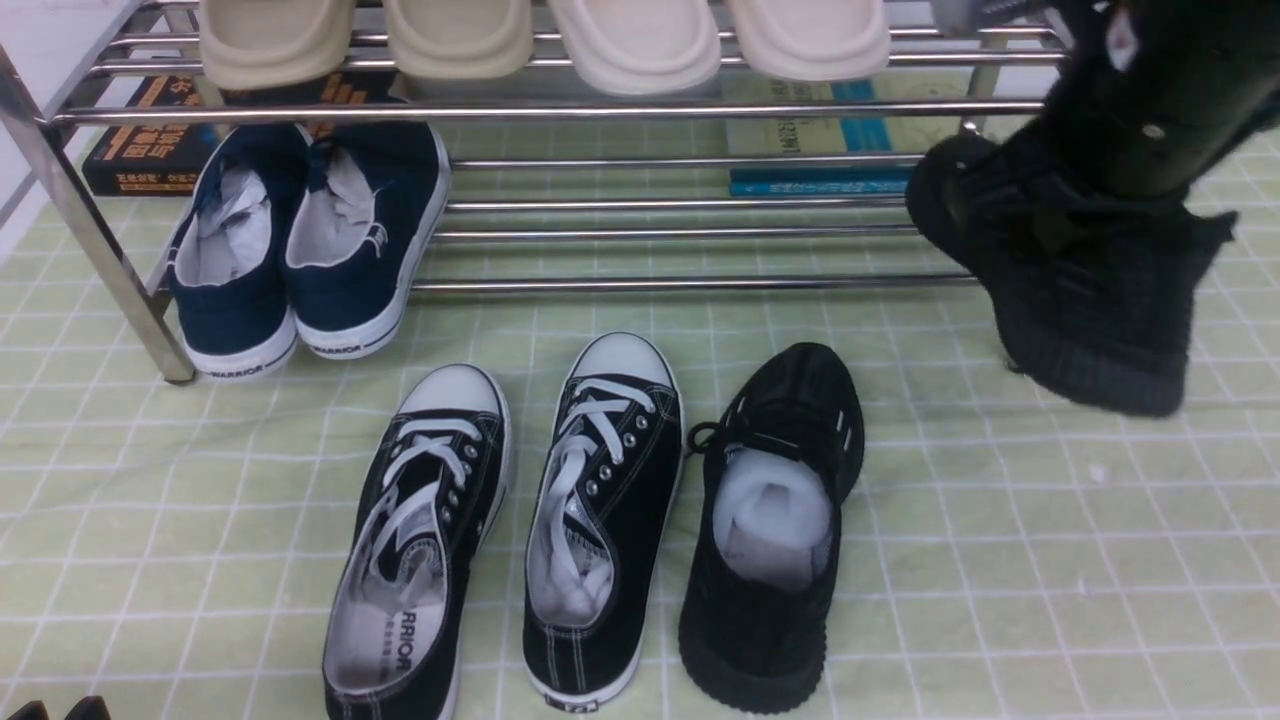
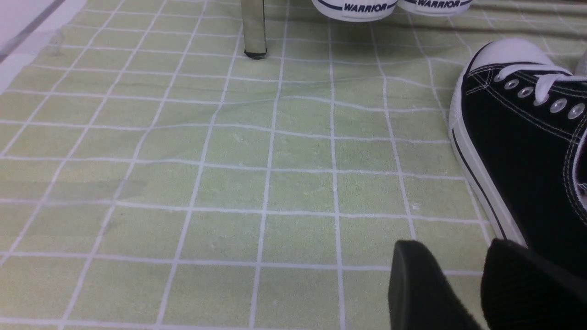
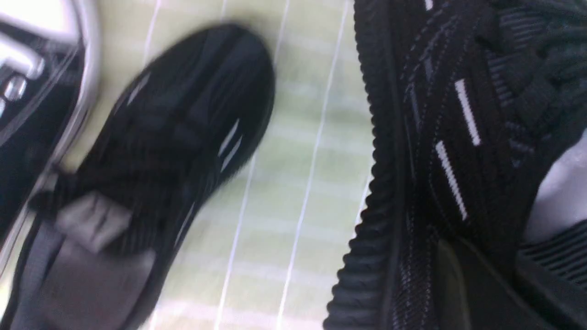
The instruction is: Take the shoes off the shelf with your hand from the green coffee tablecloth.
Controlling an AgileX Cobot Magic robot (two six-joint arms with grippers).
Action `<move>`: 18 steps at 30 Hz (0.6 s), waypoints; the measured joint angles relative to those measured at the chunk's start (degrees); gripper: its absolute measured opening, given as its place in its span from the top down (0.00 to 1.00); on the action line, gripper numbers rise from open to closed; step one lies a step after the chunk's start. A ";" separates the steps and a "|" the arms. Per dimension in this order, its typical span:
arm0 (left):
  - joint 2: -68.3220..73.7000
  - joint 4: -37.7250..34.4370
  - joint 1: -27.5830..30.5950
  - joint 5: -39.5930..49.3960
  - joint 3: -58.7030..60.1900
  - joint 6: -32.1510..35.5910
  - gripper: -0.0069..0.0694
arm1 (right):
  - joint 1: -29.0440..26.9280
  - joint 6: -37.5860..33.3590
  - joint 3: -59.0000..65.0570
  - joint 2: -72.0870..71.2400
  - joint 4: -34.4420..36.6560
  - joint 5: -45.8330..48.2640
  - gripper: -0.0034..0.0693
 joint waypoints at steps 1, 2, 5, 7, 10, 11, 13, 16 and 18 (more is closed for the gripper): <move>0.00 0.00 0.00 0.00 0.00 0.00 0.59 | 0.00 0.00 0.00 -0.30 0.23 0.00 0.95; 0.00 0.00 0.00 0.00 0.00 0.00 0.59 | 0.00 0.00 2.93 -2.31 1.74 0.06 0.95; 0.00 0.00 0.00 0.00 0.00 0.00 0.59 | 0.00 0.00 9.34 -5.15 3.99 0.32 0.95; 0.00 0.00 0.00 0.00 0.00 0.00 0.59 | 0.00 0.00 12.63 -5.80 4.70 0.53 0.95; 0.00 0.00 0.00 0.00 0.00 0.00 0.59 | 0.00 0.00 15.42 -5.33 5.13 0.46 0.95; 0.00 0.00 0.00 0.00 0.00 0.00 0.59 | 0.00 0.00 15.65 -5.08 5.22 0.16 0.95; 0.00 0.00 0.00 0.00 0.00 0.00 0.59 | 0.00 0.00 15.71 -4.50 5.22 -0.70 0.95; 0.00 0.00 0.00 0.00 0.00 0.00 0.59 | 0.00 0.00 15.71 -3.52 5.22 -3.81 0.94; 0.00 0.00 0.00 0.00 0.00 0.00 0.59 | 0.00 0.00 15.71 -2.95 5.22 -5.98 0.94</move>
